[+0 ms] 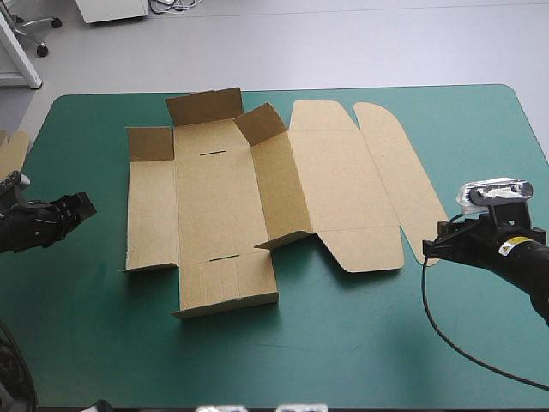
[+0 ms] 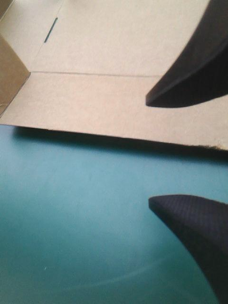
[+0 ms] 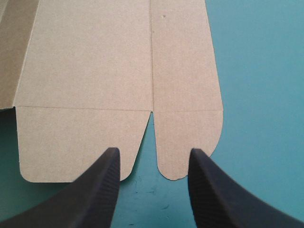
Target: Fold the box
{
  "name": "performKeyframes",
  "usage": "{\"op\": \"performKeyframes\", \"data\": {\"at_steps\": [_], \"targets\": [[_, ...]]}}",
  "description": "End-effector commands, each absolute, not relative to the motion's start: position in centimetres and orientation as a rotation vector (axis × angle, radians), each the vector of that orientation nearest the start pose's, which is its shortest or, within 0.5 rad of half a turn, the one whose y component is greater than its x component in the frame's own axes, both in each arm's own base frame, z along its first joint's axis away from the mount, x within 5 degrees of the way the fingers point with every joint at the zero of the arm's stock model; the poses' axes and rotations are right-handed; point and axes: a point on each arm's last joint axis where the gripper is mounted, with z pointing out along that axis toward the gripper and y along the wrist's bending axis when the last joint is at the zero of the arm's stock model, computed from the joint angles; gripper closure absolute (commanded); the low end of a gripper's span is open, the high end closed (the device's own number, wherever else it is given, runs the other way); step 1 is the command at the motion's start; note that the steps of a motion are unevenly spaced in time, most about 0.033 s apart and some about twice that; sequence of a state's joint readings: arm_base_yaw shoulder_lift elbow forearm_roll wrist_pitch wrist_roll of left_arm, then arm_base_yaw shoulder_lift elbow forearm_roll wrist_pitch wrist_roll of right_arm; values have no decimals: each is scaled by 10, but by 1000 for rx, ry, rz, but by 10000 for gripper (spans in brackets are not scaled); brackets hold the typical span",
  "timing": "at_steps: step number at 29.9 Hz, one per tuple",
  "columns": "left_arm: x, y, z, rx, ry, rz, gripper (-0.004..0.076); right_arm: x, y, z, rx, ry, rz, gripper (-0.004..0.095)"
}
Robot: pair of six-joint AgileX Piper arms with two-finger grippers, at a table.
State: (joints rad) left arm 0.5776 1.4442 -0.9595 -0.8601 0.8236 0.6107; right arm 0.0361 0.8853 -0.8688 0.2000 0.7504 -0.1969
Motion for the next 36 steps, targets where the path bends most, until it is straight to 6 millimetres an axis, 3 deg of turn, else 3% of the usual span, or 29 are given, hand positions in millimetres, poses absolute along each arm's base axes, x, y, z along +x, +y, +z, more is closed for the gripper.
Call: {"op": "performKeyframes", "data": {"at_steps": [1, 13, 26, 33, 36], "targets": [[273, 111, 276, -528, 2278, -673, 327, 172, 17, 367, -150, 2132, 143, 432], [291, 113, 227, -550, 2395, -876, 327, 172, 18, 367, -136, 2131, 169, 409], [320, 55, 190, -379, 2553, -964, 327, 172, 18, 368, -136, 2120, 162, 412], [330, 50, 201, -406, 2385, -1071, 328, 172, 18, 380, -138, 2084, 160, 421], [329, 50, 199, -380, 2403, -1058, 351, 172, 18, 383, -138, 2075, 159, 432]]}}
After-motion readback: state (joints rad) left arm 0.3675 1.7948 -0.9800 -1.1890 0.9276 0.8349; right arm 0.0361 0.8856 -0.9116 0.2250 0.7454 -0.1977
